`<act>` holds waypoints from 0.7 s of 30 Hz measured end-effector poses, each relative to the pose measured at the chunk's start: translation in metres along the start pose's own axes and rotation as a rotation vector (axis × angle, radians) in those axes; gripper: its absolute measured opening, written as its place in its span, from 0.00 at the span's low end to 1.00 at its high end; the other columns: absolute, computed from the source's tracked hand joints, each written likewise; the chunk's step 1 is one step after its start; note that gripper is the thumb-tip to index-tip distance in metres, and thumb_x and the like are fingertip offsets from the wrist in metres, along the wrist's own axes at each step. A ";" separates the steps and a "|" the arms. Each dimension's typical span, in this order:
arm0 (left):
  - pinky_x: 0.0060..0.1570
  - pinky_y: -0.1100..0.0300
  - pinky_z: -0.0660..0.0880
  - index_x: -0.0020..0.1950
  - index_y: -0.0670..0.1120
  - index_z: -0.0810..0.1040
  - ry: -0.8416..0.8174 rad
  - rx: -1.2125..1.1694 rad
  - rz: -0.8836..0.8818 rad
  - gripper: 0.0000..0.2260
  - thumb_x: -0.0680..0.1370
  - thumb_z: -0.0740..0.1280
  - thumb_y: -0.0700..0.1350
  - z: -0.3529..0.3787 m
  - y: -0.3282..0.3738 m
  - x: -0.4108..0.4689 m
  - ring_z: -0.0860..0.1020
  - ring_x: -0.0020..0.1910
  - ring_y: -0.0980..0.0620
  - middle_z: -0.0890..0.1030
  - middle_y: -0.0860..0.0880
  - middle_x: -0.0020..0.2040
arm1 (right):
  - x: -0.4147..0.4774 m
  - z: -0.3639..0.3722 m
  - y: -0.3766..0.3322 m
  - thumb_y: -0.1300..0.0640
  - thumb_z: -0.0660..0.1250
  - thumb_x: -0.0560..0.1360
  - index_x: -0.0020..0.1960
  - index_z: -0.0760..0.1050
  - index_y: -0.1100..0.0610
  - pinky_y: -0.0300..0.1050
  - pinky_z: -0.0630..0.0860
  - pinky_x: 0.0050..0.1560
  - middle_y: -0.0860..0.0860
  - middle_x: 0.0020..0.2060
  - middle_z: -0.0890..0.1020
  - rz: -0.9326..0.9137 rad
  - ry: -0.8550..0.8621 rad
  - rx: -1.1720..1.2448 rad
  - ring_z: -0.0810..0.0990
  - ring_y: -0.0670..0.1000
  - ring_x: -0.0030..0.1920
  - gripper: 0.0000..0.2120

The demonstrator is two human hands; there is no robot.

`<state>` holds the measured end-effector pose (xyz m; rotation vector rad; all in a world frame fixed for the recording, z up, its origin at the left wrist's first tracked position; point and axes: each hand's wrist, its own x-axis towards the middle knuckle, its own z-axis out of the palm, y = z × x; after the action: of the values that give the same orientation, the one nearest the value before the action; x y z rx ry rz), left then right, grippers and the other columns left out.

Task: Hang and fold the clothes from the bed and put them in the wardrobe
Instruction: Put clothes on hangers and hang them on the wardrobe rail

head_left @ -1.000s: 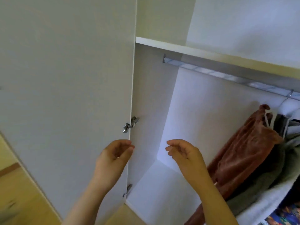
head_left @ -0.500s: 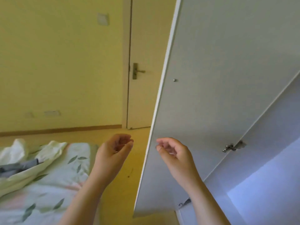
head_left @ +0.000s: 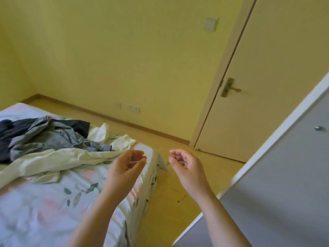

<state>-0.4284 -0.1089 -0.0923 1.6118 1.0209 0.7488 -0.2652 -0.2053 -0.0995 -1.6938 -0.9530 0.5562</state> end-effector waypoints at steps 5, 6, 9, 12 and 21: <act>0.42 0.70 0.75 0.53 0.53 0.80 0.106 -0.004 -0.043 0.07 0.77 0.70 0.45 -0.020 -0.020 0.023 0.81 0.44 0.64 0.84 0.56 0.47 | 0.040 0.037 0.004 0.56 0.67 0.78 0.55 0.79 0.50 0.31 0.75 0.48 0.44 0.48 0.82 -0.019 -0.103 0.010 0.79 0.41 0.47 0.07; 0.41 0.71 0.74 0.53 0.53 0.80 0.123 -0.014 -0.049 0.07 0.77 0.70 0.44 -0.023 -0.023 0.031 0.81 0.44 0.63 0.84 0.55 0.47 | 0.051 0.044 0.004 0.56 0.67 0.78 0.55 0.79 0.50 0.31 0.75 0.47 0.44 0.48 0.82 -0.020 -0.117 0.012 0.80 0.41 0.46 0.07; 0.43 0.68 0.76 0.53 0.53 0.80 0.171 -0.032 -0.058 0.07 0.77 0.70 0.44 -0.034 -0.031 0.065 0.82 0.45 0.61 0.85 0.55 0.47 | 0.091 0.064 0.000 0.56 0.67 0.78 0.56 0.79 0.51 0.30 0.74 0.47 0.44 0.48 0.82 -0.036 -0.154 -0.003 0.79 0.40 0.47 0.07; 0.47 0.61 0.79 0.54 0.52 0.80 0.196 -0.025 -0.049 0.08 0.77 0.70 0.45 -0.052 -0.036 0.105 0.82 0.46 0.60 0.85 0.55 0.47 | 0.135 0.088 -0.008 0.56 0.67 0.78 0.56 0.79 0.51 0.30 0.74 0.48 0.43 0.48 0.82 -0.066 -0.178 -0.006 0.79 0.41 0.48 0.07; 0.45 0.64 0.77 0.52 0.53 0.80 0.237 -0.020 -0.068 0.06 0.77 0.70 0.44 -0.101 -0.044 0.208 0.82 0.44 0.62 0.84 0.55 0.47 | 0.249 0.153 -0.033 0.57 0.67 0.78 0.54 0.79 0.52 0.40 0.79 0.51 0.46 0.46 0.83 -0.091 -0.241 0.013 0.80 0.44 0.48 0.06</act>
<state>-0.4345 0.1258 -0.1129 1.4881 1.2270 0.9162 -0.2485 0.0884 -0.0956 -1.5868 -1.1891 0.7150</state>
